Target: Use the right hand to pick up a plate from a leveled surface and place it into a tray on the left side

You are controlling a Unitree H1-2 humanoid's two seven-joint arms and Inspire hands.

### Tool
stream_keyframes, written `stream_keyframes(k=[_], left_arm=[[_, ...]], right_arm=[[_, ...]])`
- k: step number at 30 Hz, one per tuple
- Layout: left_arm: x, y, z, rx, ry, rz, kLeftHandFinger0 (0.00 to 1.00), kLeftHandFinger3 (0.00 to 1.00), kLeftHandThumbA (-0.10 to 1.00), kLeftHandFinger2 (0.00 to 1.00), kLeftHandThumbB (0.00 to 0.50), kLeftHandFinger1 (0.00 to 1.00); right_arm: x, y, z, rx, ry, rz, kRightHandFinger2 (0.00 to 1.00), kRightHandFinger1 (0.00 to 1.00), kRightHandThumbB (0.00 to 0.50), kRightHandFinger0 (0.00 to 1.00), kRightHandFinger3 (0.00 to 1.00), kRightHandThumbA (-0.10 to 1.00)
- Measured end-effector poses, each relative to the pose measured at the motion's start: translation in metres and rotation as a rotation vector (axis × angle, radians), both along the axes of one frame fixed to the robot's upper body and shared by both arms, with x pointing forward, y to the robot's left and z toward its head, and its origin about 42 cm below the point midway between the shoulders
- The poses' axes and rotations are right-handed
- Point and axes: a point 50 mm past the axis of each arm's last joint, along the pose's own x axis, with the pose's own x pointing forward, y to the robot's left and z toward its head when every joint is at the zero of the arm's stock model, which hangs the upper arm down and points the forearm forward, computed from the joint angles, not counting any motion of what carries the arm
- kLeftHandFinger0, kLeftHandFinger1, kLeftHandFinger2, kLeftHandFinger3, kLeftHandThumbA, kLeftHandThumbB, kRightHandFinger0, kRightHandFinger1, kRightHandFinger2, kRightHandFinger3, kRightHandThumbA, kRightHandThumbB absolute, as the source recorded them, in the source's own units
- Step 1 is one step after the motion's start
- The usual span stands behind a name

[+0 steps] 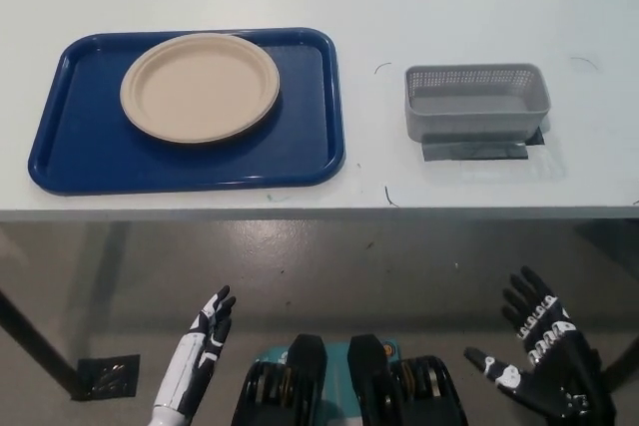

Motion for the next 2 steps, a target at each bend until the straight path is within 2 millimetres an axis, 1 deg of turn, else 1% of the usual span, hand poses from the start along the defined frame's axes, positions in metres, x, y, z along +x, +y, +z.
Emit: stream_keyframes(k=[1, 2], left_arm=[[-0.0001, -0.0001, -0.0005, 0.000, 0.001, 0.000, 1.00, 1.00, 1.00, 1.00, 0.089, 1.00], [-0.0002, -0.0001, -0.0008, -0.001, 0.002, 0.000, 1.00, 1.00, 1.00, 1.00, 0.089, 1.00]], right_arm=[[0.0025, -0.0023, -0.0067, -0.008, 0.010, -0.010, 1.00, 1.00, 0.165, 1.00, 1.00, 1.00], [0.0037, -0.0034, -0.0100, -0.013, 0.016, -0.015, 1.00, 1.00, 0.165, 1.00, 1.00, 1.00]])
